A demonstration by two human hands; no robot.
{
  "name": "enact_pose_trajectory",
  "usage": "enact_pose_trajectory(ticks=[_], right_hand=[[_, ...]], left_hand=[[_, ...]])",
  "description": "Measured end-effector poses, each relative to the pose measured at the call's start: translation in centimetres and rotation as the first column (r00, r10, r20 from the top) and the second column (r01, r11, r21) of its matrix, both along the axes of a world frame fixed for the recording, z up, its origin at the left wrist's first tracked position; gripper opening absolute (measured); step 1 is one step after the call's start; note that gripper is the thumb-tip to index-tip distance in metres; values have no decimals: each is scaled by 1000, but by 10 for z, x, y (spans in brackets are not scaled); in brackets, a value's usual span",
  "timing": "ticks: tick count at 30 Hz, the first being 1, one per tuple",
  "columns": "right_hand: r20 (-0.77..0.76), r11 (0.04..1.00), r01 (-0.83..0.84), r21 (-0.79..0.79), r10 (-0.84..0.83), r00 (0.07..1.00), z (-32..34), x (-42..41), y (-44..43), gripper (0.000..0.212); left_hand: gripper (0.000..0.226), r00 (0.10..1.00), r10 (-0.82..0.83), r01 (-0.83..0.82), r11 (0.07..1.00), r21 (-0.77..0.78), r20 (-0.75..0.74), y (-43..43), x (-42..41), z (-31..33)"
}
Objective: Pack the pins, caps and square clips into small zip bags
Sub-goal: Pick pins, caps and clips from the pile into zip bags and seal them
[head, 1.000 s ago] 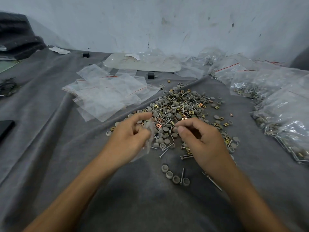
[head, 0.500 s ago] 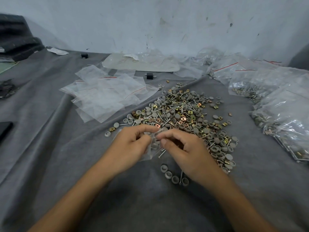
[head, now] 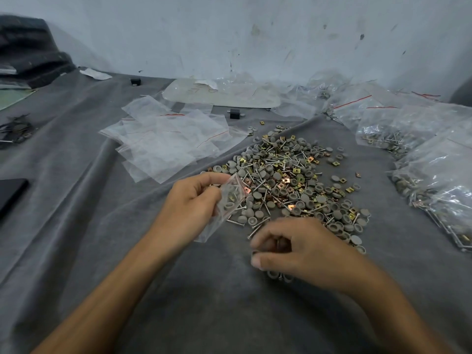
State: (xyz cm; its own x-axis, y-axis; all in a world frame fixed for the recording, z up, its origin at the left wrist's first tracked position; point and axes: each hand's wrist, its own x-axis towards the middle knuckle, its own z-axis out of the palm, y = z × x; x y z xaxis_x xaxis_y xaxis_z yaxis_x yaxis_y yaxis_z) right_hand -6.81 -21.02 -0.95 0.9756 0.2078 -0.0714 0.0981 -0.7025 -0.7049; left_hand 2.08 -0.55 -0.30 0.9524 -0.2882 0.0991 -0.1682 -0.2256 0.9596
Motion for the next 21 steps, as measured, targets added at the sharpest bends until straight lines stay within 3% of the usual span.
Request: enact_pose_trajectory(ticks=[2,4,8,14,16,21], right_hand=[[-12,976,-69,-206,68,998,-1,0,-1,35],[26,948,-78,-308,90,996,-2,1,0,39],[119,953,-5,-304,43,992,-4,2,4,16],[224,939,85,-332,-9,975,-8,6,2,21],[270,952,122,-282,-43,962,-8,7,1,19],[387,973,210,94,-230,893,-6,6,-2,13]], left_hand=[[51,1000,3,-3,1000,-1,-11,0,0,0],[59,1000,-7,7,1000,2,-15,-1,0,1],[59,1000,-18,18,1000,20,6,-2,-1,2],[47,997,-70,67,994,85,26,-2,-4,-1],[46,995,-93,91,992,83,21,-3,-5,0],[41,991,-137,137,983,124,-6,-8,-7,-4]])
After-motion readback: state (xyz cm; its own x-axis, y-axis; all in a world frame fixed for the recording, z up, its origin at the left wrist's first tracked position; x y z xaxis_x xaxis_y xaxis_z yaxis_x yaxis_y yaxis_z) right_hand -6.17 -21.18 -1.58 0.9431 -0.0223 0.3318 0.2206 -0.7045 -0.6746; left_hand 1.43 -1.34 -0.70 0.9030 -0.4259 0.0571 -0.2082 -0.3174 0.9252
